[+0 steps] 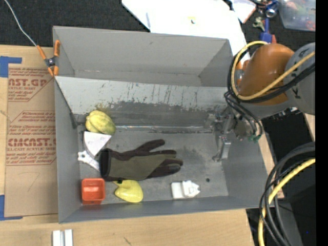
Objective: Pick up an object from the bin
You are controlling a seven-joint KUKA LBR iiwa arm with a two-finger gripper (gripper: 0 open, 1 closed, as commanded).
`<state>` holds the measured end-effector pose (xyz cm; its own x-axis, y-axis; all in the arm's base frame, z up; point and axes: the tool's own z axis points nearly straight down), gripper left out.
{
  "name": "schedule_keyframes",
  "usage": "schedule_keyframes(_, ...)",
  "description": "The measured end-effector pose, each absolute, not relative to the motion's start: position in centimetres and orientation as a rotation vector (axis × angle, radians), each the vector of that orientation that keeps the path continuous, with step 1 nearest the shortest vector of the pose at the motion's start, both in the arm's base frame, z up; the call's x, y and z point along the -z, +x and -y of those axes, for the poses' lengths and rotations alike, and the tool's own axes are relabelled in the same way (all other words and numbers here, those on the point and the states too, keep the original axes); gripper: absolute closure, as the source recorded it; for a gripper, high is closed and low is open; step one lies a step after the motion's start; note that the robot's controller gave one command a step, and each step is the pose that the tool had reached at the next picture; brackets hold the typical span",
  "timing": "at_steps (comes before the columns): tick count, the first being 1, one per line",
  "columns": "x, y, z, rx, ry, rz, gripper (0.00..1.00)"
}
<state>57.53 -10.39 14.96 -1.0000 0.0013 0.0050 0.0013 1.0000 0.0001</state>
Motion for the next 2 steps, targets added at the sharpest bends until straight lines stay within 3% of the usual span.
schedule_keyframes(1, -15.5, 57.7, 10.3, -0.001, 0.001, 3.144, 0.00)
schedule_keyframes(2, -7.1, 55.2, 2.9, 0.002, 0.276, 3.125, 0.00)
